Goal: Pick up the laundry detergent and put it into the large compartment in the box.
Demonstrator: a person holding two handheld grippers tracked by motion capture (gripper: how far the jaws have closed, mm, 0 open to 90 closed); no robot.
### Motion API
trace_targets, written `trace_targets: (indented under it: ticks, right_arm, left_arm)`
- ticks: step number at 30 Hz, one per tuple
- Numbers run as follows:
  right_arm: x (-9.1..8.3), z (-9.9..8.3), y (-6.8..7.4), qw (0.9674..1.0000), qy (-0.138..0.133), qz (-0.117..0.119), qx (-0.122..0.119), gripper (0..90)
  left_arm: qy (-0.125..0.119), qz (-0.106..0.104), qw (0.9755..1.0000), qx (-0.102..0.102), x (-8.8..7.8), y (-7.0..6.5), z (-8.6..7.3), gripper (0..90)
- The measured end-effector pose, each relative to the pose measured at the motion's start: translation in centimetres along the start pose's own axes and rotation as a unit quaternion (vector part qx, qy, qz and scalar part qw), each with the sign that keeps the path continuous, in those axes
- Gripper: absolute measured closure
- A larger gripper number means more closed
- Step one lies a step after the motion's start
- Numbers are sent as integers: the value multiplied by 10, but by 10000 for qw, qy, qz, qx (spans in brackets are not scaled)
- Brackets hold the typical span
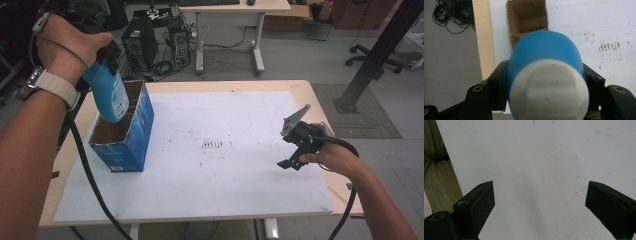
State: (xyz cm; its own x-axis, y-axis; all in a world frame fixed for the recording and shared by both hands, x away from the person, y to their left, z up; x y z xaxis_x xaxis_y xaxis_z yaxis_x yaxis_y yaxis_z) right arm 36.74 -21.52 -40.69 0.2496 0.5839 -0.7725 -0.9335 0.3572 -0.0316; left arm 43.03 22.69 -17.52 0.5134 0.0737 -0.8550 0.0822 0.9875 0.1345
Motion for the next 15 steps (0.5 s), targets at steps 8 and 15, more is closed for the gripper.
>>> trace_targets:
  ticks: [8, 15]
  right_arm:
    - [1, 1, 0, 10000, 37, 4, 16, 90]
    - [3, 4, 1, 10000, 83, 19, 4, 90]
  left_arm:
    - [-56, 27, 9999, -128, 13, 10, -5, 373]
    - [-53, -9, 9997, -224, 28, 15, -13, 373]
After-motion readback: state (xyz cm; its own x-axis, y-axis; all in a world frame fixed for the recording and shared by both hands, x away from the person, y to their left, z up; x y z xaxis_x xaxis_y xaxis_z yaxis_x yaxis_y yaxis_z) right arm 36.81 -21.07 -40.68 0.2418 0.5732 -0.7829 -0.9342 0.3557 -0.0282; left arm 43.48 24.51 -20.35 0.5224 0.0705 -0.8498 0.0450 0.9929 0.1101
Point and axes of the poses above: each handheld gripper's, and its own axes: x roughly forward along the jaws, z roughly out of its top, y roughly to its left, the point moved 10 cm from there along x, roughly forward along the jaws, and after that the axes turned 15 degrees about -y, right-handed, at the moved point
